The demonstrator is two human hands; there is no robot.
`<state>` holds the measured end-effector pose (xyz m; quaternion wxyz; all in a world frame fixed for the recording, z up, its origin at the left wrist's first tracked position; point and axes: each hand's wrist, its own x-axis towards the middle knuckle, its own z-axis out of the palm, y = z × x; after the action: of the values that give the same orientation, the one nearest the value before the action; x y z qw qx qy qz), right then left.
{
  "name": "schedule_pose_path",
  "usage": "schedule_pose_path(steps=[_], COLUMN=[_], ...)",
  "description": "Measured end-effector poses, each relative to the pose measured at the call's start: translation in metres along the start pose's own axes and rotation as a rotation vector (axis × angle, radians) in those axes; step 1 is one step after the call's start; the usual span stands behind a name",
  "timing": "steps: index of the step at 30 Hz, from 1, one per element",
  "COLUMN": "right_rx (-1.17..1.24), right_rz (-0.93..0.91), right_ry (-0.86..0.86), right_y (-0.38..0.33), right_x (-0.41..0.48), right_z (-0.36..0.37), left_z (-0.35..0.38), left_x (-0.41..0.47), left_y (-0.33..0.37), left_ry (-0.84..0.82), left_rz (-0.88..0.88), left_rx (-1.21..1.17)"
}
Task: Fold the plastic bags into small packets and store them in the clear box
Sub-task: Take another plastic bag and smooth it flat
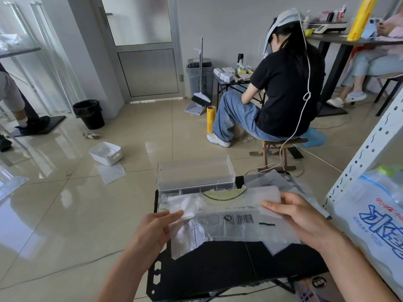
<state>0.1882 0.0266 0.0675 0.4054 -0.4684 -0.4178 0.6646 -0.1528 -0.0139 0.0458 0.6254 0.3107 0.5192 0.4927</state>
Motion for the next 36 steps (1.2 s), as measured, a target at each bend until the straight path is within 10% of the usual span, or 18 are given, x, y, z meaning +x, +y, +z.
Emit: schedule_pose_path(steps=[10, 22, 36], right_rx=[-0.053, 0.376, 0.346], right_rz=[0.046, 0.068, 0.023], right_ry=[0.046, -0.109, -0.098], right_y=[-0.002, -0.002, -0.003], right_x=[-0.009, -0.006, -0.002], right_z=[0.004, -0.005, -0.005], left_z=[0.004, 0.015, 0.008], left_x=[-0.010, -0.021, -0.018], left_y=[0.002, 0.015, 0.019], left_ry=[-0.081, -0.157, -0.224], left_rz=[0.136, 0.119, 0.130], left_rx=[0.297, 0.030, 0.020])
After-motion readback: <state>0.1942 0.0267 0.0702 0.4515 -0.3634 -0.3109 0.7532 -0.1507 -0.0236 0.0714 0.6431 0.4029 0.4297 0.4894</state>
